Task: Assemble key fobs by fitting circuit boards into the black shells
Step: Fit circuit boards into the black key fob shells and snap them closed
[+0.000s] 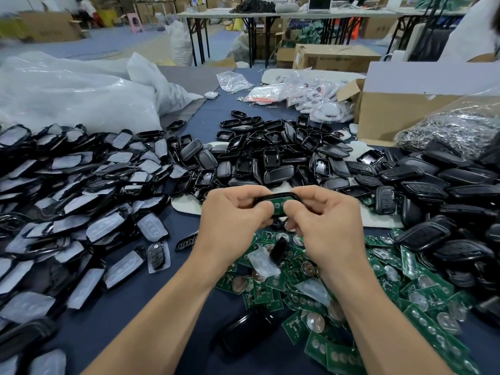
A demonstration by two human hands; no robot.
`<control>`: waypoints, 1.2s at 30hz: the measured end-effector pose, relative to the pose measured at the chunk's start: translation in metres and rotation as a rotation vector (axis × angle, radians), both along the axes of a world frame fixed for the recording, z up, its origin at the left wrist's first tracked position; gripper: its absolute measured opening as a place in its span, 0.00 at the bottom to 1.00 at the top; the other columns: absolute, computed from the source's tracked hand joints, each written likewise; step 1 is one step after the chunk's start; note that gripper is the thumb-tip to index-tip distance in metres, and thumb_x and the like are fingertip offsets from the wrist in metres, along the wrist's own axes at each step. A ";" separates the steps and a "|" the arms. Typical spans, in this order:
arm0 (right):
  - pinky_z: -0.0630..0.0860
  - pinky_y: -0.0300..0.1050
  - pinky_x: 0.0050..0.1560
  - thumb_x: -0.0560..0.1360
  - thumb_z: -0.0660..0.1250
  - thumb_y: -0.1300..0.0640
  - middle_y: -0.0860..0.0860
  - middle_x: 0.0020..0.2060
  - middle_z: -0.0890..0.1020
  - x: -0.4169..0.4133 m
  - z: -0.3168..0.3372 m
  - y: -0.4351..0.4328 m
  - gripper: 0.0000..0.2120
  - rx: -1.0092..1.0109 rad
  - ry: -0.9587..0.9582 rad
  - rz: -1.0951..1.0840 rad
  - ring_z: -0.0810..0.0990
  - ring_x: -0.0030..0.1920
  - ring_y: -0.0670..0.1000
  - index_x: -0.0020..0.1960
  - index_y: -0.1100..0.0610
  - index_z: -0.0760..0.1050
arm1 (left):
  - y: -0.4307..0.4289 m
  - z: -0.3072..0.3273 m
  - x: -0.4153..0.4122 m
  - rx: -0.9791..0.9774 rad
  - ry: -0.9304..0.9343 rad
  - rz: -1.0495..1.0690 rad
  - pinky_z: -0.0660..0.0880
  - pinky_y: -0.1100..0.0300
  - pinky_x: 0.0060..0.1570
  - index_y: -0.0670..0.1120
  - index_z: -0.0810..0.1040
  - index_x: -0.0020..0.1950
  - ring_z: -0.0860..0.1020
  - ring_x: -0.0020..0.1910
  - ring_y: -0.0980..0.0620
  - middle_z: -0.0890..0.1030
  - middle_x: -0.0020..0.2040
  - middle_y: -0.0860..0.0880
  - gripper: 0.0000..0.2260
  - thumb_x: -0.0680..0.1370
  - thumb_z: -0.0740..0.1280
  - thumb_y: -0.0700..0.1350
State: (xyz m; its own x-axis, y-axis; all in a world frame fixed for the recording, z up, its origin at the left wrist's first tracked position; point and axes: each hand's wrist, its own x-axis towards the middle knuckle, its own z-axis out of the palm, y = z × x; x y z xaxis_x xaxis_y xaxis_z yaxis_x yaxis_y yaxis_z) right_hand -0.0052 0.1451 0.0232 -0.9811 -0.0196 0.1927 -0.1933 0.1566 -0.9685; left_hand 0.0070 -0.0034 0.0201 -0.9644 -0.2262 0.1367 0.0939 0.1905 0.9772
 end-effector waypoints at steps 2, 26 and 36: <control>0.77 0.33 0.32 0.72 0.75 0.62 0.43 0.33 0.86 0.000 0.001 0.001 0.20 0.039 0.038 0.021 0.83 0.31 0.42 0.41 0.33 0.84 | -0.004 -0.001 0.002 -0.255 0.040 -0.033 0.83 0.51 0.38 0.61 0.88 0.49 0.86 0.37 0.49 0.87 0.38 0.55 0.10 0.73 0.72 0.46; 0.71 0.47 0.41 0.75 0.72 0.48 0.55 0.47 0.83 -0.006 0.001 -0.188 0.10 0.976 0.105 0.375 0.81 0.47 0.59 0.48 0.54 0.79 | -0.139 0.028 -0.004 0.899 0.369 0.854 0.81 0.58 0.39 0.42 0.75 0.42 0.79 0.33 0.48 0.82 0.34 0.45 0.09 0.78 0.63 0.30; 0.66 0.40 0.28 0.69 0.78 0.65 0.49 0.24 0.76 -0.001 0.013 -0.087 0.15 0.014 -0.194 0.239 0.69 0.25 0.49 0.29 0.53 0.78 | -0.085 0.018 -0.014 0.600 0.083 0.490 0.81 0.59 0.33 0.41 0.77 0.44 0.85 0.34 0.49 0.85 0.36 0.43 0.06 0.79 0.64 0.34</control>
State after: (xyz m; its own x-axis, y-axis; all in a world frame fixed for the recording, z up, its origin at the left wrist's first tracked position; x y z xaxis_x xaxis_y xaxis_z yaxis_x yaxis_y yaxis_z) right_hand -0.0066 0.0584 0.0365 -0.9669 -0.2552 0.0001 -0.0378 0.1431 -0.9890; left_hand -0.0068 -0.0889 0.0384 -0.7274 -0.6820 -0.0760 0.2131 -0.3298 0.9197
